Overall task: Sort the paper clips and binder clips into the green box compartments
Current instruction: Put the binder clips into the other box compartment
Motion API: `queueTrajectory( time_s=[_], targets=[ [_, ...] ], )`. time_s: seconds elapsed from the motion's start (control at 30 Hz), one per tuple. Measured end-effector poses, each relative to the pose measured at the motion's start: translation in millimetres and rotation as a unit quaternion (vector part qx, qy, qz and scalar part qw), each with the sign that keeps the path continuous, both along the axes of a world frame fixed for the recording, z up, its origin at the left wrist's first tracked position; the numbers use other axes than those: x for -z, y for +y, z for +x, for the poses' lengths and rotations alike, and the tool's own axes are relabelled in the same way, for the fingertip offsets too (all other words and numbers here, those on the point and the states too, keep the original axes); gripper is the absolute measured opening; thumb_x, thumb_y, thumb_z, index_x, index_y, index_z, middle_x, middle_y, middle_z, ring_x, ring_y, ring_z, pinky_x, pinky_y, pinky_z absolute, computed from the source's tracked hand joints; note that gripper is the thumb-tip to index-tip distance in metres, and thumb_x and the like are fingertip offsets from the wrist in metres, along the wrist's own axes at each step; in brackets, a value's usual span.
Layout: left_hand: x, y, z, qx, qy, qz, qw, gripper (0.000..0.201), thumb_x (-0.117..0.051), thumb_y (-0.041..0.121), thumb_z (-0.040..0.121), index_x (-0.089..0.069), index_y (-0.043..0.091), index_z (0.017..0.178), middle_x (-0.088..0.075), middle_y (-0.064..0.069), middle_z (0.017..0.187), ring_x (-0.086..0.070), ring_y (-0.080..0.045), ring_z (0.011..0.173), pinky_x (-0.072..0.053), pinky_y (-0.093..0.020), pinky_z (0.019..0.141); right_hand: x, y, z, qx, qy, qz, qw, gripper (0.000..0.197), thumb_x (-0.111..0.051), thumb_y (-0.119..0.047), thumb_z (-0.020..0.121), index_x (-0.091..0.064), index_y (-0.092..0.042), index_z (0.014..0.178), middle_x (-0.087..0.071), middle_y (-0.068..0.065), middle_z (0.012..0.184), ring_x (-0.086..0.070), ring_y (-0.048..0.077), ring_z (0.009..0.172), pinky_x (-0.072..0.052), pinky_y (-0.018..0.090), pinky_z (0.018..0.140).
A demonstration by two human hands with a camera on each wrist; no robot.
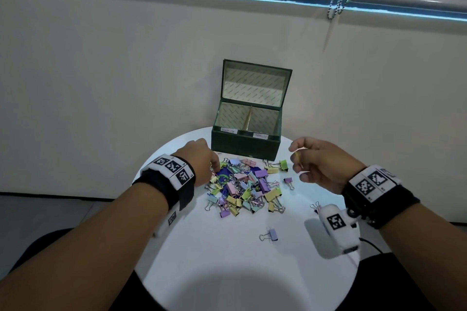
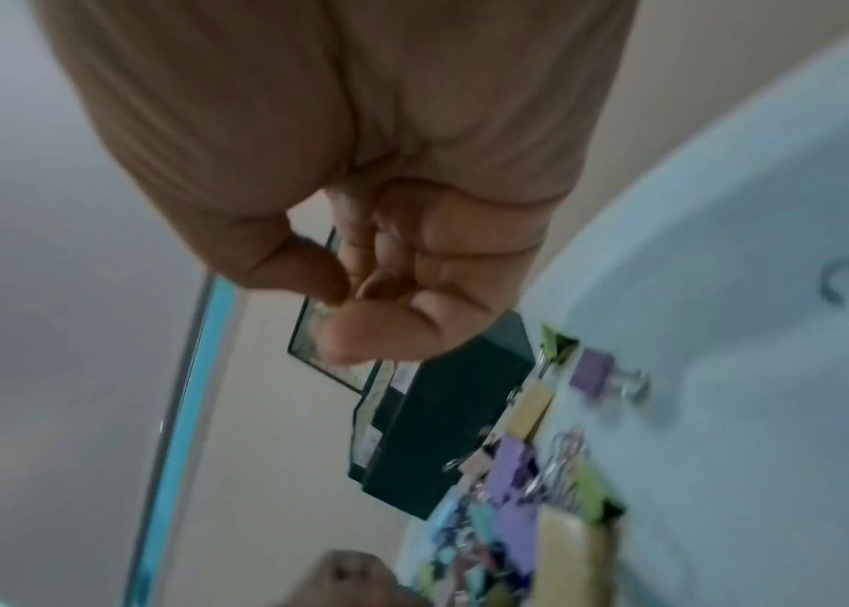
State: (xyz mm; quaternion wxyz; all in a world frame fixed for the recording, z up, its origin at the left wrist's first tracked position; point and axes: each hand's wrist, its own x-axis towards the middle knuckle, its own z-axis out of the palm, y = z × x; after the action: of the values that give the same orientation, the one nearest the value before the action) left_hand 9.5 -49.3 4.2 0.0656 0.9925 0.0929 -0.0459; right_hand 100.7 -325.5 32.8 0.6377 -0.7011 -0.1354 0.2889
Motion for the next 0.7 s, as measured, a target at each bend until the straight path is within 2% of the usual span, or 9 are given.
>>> queueTrajectory(
  time_s=[0.13, 0.2, 0.27, 0.33, 0.37, 0.43, 0.5, 0.6, 0.7],
  targets=[
    [0.1, -0.4, 1.5, 0.011, 0.002, -0.002, 1.0, 0.017, -0.066, 0.03, 0.09, -0.074, 0.042, 0.1, -0.041, 0.004, 0.103, -0.049, -0.019, 0.105, -0.047, -0.031, 0.087, 7.8, -3.8, 6.8, 0.076, 0.128, 0.091, 0.985, 0.032, -0.029, 0.007, 0.078, -0.057, -0.009, 0.083, -0.051, 0.008, 0.073, -0.048, 0.018, 0.055, -0.039, 0.023, 0.044],
    [-0.1, -2.6, 2.5, 0.018, -0.01, 0.0, 1.0, 0.01, -0.068, 0.034, 0.089, -0.076, 0.038, 0.093, -0.044, 0.005, 0.104, -0.049, -0.018, 0.104, -0.045, -0.03, 0.083, 12.5, -2.5, 6.9, 0.05, 0.085, 0.009, 0.995, 0.027, -0.033, 0.003, 0.079, -0.056, -0.009, 0.075, -0.047, 0.008, 0.068, -0.038, 0.017, 0.051, -0.028, 0.023, 0.044],
    [0.5, -4.4, 2.8, 0.026, -0.017, 0.011, 0.999, 0.008, -0.067, 0.033, 0.089, -0.075, 0.033, 0.089, -0.048, 0.004, 0.106, -0.049, -0.019, 0.103, -0.045, -0.031, 0.081, 14.2, 2.8, 3.2, -0.039, -0.08, -0.188, 0.978, 0.02, -0.047, -0.005, 0.087, -0.059, -0.011, 0.073, -0.045, 0.002, 0.065, -0.034, 0.017, 0.054, -0.026, 0.024, 0.047],
    [1.7, -5.0, 2.4, 0.031, -0.013, 0.027, 0.999, 0.01, -0.062, 0.032, 0.091, -0.072, 0.03, 0.089, -0.05, 0.002, 0.108, -0.05, -0.02, 0.104, -0.047, -0.032, 0.083, 16.5, 10.1, -0.9, -0.168, -0.306, -0.404, 0.846, 0.013, -0.058, -0.016, 0.09, -0.063, -0.022, 0.08, -0.052, -0.01, 0.072, -0.045, 0.01, 0.063, -0.035, 0.02, 0.059],
    [2.3, -5.1, 2.2, 0.032, -0.011, 0.034, 0.999, 0.011, -0.06, 0.032, 0.092, -0.071, 0.03, 0.09, -0.05, 0.0, 0.109, -0.05, -0.021, 0.104, -0.048, -0.034, 0.084, 19.3, 14.6, -3.5, -0.209, -0.366, -0.456, 0.784, 0.01, -0.059, -0.021, 0.091, -0.062, -0.029, 0.088, -0.056, -0.014, 0.081, -0.051, 0.007, 0.073, -0.04, 0.019, 0.068],
    [4.3, -5.0, 1.1, 0.035, -0.008, 0.044, 0.998, 0.015, -0.056, 0.032, 0.092, -0.07, 0.027, 0.095, -0.052, -0.002, 0.11, -0.051, -0.022, 0.104, -0.05, -0.036, 0.085, 26.3, 20.5, -6.0, -0.224, -0.406, -0.496, 0.734, 0.014, -0.057, -0.03, 0.092, -0.061, -0.038, 0.101, -0.06, -0.014, 0.099, -0.056, 0.011, 0.092, -0.048, 0.027, 0.087],
    [5.5, -5.4, 0.7, 0.046, -0.018, 0.057, 0.997, 0.019, -0.054, 0.031, 0.093, -0.07, 0.023, 0.1, -0.052, -0.003, 0.109, -0.052, -0.023, 0.103, -0.051, -0.038, 0.084, 30.5, 25.9, -4.6, -0.208, -0.409, -0.494, 0.739, 0.013, -0.053, -0.033, 0.093, -0.062, -0.039, 0.101, -0.064, -0.012, 0.105, -0.059, 0.014, 0.097, -0.051, 0.034, 0.092],
    [-0.8, -7.7, -1.1, 0.065, -0.07, 0.03, 0.995, 0.015, -0.053, 0.028, 0.091, -0.067, 0.021, 0.093, -0.054, -0.001, 0.1, -0.055, -0.02, 0.093, -0.052, -0.036, 0.081, 27.1, 30.9, 0.2, -0.195, -0.415, -0.49, 0.741, 0.015, -0.05, -0.031, 0.097, -0.064, -0.035, 0.093, -0.06, -0.013, 0.096, -0.056, 0.014, 0.091, -0.045, 0.027, 0.085],
    [-7.6, -8.6, -3.8, 0.06, -0.094, -0.025, 0.993, 0.007, -0.05, 0.022, 0.091, -0.057, 0.02, 0.092, -0.058, 0.001, 0.087, -0.057, -0.018, 0.078, -0.052, -0.033, 0.071, 24.3, 32.1, 5.4, -0.186, -0.422, -0.505, 0.73, 0.023, -0.049, -0.024, 0.097, -0.068, -0.031, 0.106, -0.057, -0.011, 0.099, -0.052, 0.012, 0.091, -0.042, 0.024, 0.085]
  ],
)
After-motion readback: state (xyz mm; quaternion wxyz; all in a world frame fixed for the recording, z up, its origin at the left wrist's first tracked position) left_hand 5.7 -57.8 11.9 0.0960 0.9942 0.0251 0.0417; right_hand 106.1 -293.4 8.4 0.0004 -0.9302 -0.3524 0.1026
